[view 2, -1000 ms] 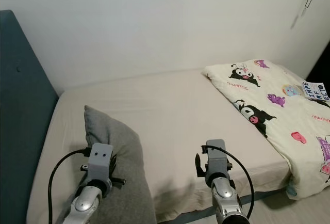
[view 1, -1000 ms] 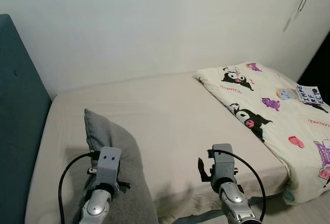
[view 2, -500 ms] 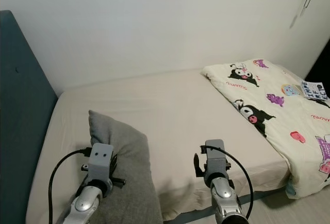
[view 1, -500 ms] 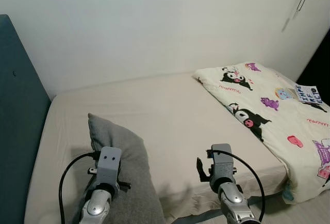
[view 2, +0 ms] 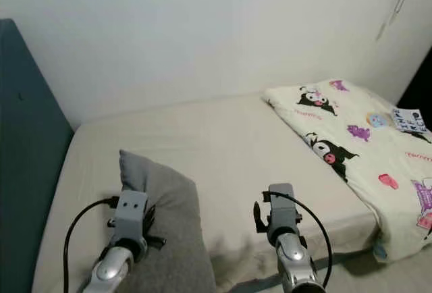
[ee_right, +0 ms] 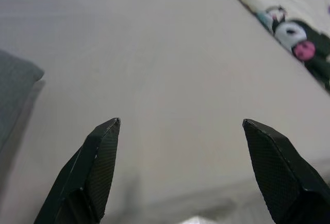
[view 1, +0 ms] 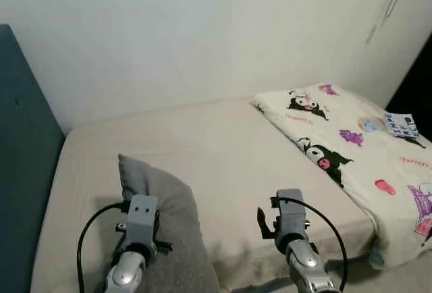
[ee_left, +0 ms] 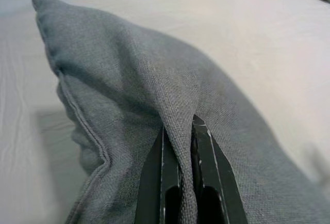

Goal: Clean up the room

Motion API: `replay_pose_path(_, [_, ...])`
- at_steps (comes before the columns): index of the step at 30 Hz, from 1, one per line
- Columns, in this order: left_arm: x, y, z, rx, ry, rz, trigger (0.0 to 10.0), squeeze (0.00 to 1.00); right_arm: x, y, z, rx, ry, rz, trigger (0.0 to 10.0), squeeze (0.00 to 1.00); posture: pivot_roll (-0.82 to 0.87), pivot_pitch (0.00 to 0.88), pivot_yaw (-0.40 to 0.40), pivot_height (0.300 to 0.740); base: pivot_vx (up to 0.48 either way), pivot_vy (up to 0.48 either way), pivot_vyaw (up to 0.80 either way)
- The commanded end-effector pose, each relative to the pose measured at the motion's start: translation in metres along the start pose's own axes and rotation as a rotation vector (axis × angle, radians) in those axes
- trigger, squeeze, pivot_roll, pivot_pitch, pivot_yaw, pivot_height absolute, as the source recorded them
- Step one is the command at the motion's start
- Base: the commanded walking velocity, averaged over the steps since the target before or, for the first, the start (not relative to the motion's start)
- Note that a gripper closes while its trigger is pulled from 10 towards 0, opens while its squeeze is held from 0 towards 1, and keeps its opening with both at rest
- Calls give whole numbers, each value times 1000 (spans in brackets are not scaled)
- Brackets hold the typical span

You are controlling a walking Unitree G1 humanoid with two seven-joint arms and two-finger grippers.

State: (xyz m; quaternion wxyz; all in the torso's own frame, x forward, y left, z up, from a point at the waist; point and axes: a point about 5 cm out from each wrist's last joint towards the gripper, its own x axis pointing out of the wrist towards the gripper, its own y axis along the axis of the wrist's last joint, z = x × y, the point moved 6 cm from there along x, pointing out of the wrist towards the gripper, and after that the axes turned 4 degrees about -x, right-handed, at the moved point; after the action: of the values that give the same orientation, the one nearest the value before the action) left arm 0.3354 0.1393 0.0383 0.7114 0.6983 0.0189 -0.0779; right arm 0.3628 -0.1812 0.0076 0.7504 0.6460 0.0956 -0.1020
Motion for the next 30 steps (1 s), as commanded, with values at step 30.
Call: replay_pose_path(30, [-1, 20, -16, 13, 54, 90, 10000, 0, -1, 0, -9, 22, 20, 5, 10000, 0, 37, 91, -26, 740, 58, 0, 0])
